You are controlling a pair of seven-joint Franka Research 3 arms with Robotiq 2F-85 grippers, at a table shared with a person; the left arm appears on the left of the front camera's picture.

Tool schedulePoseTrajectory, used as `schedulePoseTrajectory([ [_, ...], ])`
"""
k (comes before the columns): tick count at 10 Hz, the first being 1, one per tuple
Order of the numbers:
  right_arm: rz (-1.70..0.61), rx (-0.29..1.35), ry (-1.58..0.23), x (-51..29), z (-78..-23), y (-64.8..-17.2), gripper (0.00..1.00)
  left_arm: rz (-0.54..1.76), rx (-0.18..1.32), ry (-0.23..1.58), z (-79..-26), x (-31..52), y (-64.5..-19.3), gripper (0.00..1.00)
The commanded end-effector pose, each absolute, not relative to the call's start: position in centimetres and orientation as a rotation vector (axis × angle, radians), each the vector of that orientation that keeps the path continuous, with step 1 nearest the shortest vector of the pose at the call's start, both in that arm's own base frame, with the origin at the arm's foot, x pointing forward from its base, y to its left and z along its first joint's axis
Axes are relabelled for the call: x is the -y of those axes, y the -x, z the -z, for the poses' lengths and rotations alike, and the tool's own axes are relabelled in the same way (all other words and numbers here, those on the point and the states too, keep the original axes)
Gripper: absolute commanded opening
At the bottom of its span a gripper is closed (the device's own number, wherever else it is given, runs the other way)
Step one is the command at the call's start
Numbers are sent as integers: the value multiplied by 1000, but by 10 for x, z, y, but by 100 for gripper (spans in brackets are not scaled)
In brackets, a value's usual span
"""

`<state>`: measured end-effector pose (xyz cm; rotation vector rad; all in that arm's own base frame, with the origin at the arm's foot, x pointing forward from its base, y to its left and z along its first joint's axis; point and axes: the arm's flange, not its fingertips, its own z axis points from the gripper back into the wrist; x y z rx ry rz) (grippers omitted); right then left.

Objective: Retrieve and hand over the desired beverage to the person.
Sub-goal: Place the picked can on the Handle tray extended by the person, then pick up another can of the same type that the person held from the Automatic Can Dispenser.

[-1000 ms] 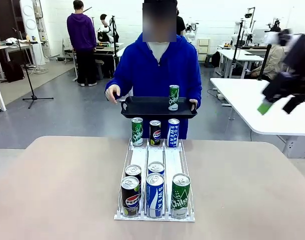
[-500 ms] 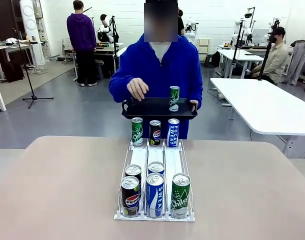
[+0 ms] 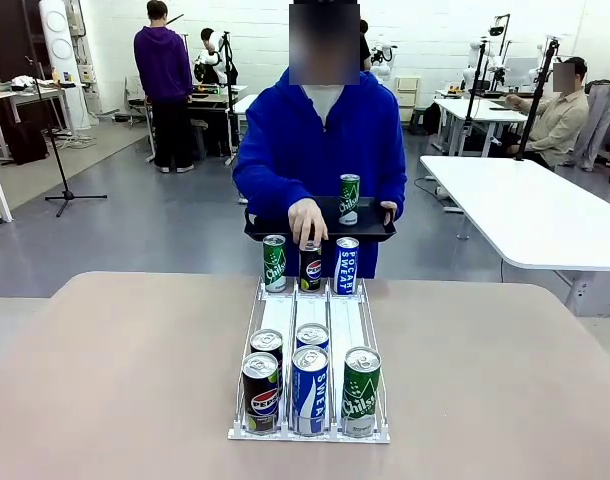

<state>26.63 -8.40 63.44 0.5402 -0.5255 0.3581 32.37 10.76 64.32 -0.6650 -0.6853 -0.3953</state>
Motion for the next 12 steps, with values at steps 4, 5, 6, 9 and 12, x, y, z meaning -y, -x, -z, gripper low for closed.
schedulePoseTrajectory([
  [4,-369,533,-544,81,-635,-268,100,416,701,674,-643,-109,-324,100],
  [5,-369,533,-544,81,-635,-268,100,416,701,674,-643,-109,-324,100],
  [6,-369,533,-544,81,-635,-268,100,416,701,674,-643,-109,-324,100],
  [9,-369,533,-544,81,-635,-268,100,416,701,674,-643,-109,-324,100],
  [12,-369,533,-544,81,-635,-268,100,416,701,674,-643,-109,-324,100],
])
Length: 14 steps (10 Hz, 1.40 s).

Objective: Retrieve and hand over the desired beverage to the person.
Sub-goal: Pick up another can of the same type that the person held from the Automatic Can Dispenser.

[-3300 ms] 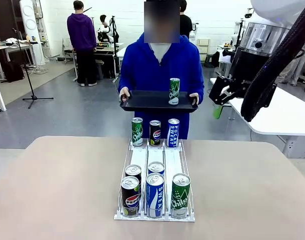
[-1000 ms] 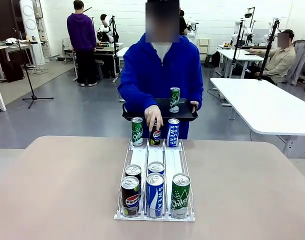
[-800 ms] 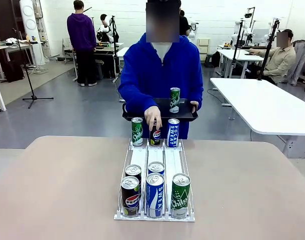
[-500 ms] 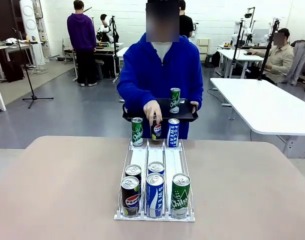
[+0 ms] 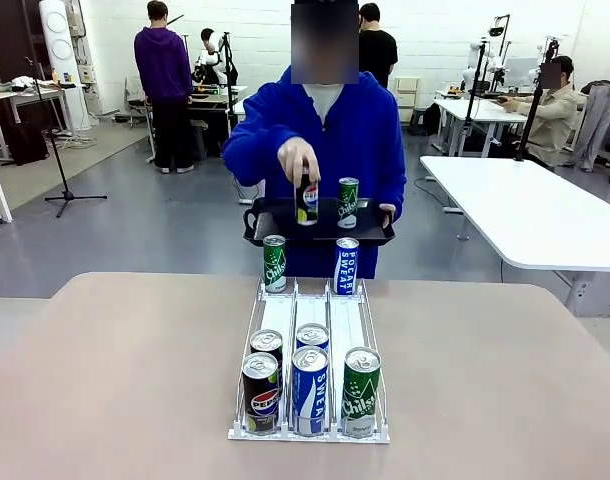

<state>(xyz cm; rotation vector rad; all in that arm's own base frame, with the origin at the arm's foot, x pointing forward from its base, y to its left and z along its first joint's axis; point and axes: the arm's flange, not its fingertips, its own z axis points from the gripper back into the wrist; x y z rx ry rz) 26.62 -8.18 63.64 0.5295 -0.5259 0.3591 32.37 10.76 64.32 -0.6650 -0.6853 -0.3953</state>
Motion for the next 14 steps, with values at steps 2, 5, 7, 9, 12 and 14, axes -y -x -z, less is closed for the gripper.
schedulePoseTrajectory([
  [2,-369,533,-544,81,-635,-268,100,416,701,674,-643,-109,-324,100],
  [5,-369,533,-544,81,-635,-268,100,416,701,674,-643,-109,-324,100],
  [7,-369,533,-544,81,-635,-268,100,416,701,674,-643,-109,-324,100],
  [9,-369,533,-544,81,-635,-268,100,416,701,674,-643,-109,-324,100],
  [12,-369,533,-544,81,-635,-268,100,416,701,674,-643,-109,-324,100],
  [14,-369,533,-544,81,-635,-268,100,416,701,674,-643,-109,-324,100],
])
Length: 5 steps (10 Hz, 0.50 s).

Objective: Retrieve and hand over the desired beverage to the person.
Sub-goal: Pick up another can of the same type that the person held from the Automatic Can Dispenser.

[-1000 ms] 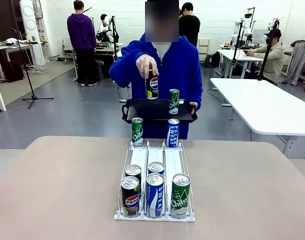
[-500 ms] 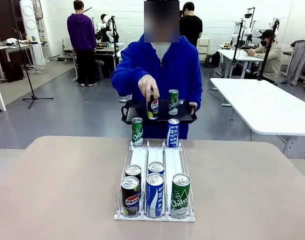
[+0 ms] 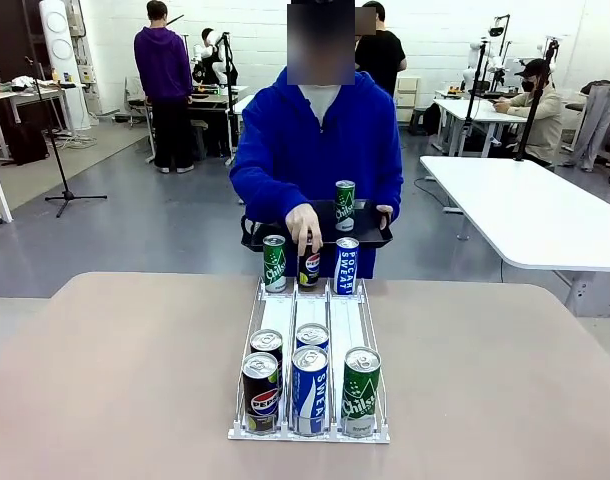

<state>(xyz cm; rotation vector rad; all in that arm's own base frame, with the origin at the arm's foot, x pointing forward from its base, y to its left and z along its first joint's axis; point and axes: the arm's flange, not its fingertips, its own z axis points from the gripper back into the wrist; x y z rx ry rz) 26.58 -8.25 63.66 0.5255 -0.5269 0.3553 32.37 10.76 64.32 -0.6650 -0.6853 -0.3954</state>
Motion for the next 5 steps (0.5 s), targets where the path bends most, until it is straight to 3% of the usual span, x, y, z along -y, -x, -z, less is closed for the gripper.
schedulePoseTrajectory([
  [1,-369,533,-544,81,-635,-268,100,416,701,674,-643,-109,-324,100],
  [5,-369,533,-544,81,-635,-268,100,416,701,674,-643,-109,-324,100],
])
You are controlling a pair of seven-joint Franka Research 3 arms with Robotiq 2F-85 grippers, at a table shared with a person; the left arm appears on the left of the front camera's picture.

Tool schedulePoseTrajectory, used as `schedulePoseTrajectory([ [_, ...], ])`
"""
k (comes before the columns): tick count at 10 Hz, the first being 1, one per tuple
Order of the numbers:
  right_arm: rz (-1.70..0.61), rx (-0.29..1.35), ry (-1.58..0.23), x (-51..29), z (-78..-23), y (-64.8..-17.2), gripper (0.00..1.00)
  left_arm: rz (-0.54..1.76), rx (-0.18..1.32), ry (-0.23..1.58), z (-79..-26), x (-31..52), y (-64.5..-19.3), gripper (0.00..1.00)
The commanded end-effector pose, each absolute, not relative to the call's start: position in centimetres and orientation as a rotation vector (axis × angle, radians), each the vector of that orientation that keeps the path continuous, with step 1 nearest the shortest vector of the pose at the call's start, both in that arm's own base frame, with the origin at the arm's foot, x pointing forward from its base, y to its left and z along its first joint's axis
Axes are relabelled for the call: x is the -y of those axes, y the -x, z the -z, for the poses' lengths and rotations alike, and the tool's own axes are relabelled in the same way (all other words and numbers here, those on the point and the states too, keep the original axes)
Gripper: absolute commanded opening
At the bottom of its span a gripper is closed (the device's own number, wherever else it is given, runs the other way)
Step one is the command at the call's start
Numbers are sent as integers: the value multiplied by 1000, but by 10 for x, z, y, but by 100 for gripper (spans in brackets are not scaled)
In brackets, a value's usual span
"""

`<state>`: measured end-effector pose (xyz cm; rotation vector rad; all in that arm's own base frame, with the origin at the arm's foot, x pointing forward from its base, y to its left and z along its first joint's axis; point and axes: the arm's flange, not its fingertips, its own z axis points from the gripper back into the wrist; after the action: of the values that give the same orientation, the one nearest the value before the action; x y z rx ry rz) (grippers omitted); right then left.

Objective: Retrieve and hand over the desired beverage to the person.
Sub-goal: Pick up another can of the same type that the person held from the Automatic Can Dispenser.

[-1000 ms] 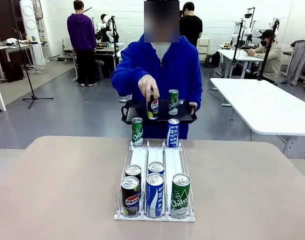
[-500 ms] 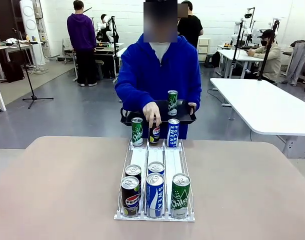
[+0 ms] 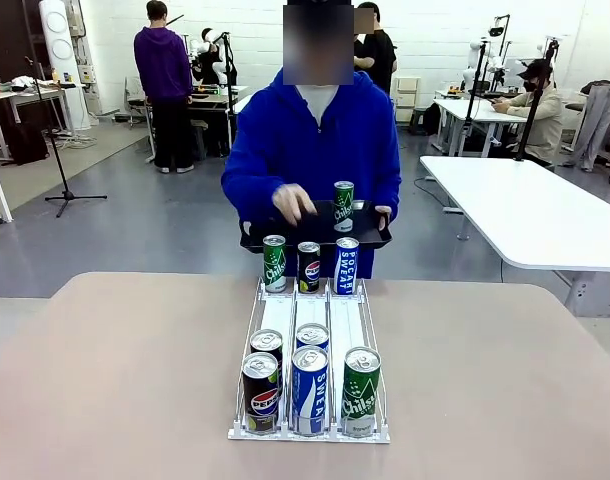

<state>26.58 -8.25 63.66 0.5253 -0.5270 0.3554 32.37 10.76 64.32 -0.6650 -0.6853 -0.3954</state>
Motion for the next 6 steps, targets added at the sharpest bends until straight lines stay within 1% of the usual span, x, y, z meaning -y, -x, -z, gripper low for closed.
schedulePoseTrajectory([
  [1,-369,533,-544,81,-635,-268,100,416,701,674,-643,-109,-324,100],
  [3,-369,533,-544,81,-635,-268,100,395,685,665,-643,-108,-324,100],
  [4,-369,533,-544,81,-635,-268,100,439,610,607,-646,-78,-328,100],
  [5,-369,533,-544,81,-635,-268,100,532,559,555,-650,-41,-328,100],
  [6,-369,533,-544,81,-635,-268,100,594,449,447,-650,6,-329,100],
])
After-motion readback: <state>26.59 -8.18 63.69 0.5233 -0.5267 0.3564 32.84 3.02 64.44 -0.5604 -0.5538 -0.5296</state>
